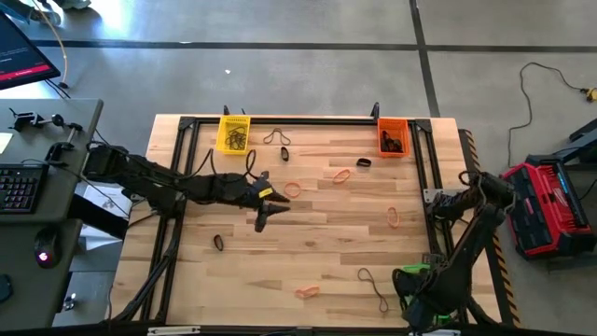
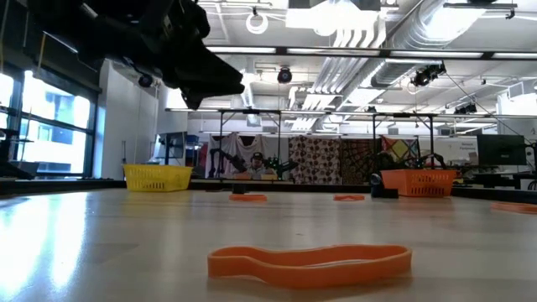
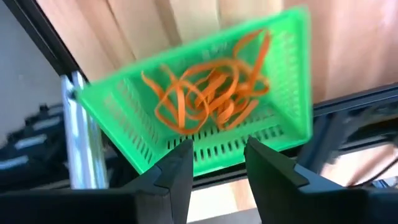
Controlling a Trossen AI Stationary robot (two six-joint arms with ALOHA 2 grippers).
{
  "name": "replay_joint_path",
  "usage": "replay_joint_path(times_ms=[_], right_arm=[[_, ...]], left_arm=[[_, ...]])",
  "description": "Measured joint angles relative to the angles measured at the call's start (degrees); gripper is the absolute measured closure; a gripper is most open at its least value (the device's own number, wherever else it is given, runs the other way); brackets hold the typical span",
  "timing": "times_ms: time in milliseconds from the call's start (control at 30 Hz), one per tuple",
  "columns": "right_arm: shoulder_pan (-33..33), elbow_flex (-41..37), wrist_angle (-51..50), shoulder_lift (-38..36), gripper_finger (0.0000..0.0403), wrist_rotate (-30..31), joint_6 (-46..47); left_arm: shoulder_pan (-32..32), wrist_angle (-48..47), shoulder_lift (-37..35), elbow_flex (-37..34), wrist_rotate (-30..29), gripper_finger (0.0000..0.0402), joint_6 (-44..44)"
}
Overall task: Sort rubber bands into baskets
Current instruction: Put the orange rubber band into the green bin
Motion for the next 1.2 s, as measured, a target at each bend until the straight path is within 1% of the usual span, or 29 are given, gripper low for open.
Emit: replay_joint_path(times_ms=[100,233,300,400,467,567,600,733,867,1000,1133,1200], right_arm=[[-0.9,3.8,-4.1,0.0,0.027,3.9,1.0],[-2.2,7.5,-7.7,0.0,0.0274,7.4,1.1],[-3.2,8.5,-9.2,0.0,0.0284,8.8,0.8],[-5.7,8.8,-9.2,0.0,0.0315,10.2,-2.9],[-7.5,8.8,-9.2,0.0,0.0344,11.6,-6.2],[-10.5,8.7,-9.2,0.0,0.0391,14.4,-12.1],[-11.5,8.7,-9.2,0.0,0.0396,15.6,-14.2],[-15.3,8.6,-9.0,-0.9,0.0393,21.5,-21.0],[-18.8,8.3,-6.4,-3.3,0.04,28.2,-27.0],[-22.4,3.7,-0.6,-7.5,0.0402,31.7,-32.1],[-26.4,-4.7,8.7,-12.3,0.0403,32.9,-36.6],[-28.5,-9.5,14.9,-14.5,0.0403,33.7,-38.9]], left_arm=[[0.9,-0.9,0.7,0.0,1.7,0.0317,0.7],[2.4,-3.2,1.1,0.1,1.7,0.0352,1.5],[3.3,-3.9,1.1,0.1,1.5,0.037,2.1],[4.4,-4.4,1.1,0.1,1.4,0.0394,3.4],[5.0,-4.7,1.1,0.2,1.3,0.0399,4.0],[5.8,-8.9,1.1,1.8,1.2,0.04,5.2],[6.2,-10.1,1.1,2.5,1.2,0.0401,5.7],[8.7,-14.1,1.1,4.6,-0.3,0.0401,6.0],[11.3,-17.4,1.1,5.8,-1.8,0.0401,6.0],[13.6,-21.2,1.1,6.4,-1.8,0.0401,4.2],[15.1,-22.2,1.5,6.4,-1.8,0.04,3.1],[15.3,-22.2,2.1,6.4,-1.8,0.0395,4.8]])
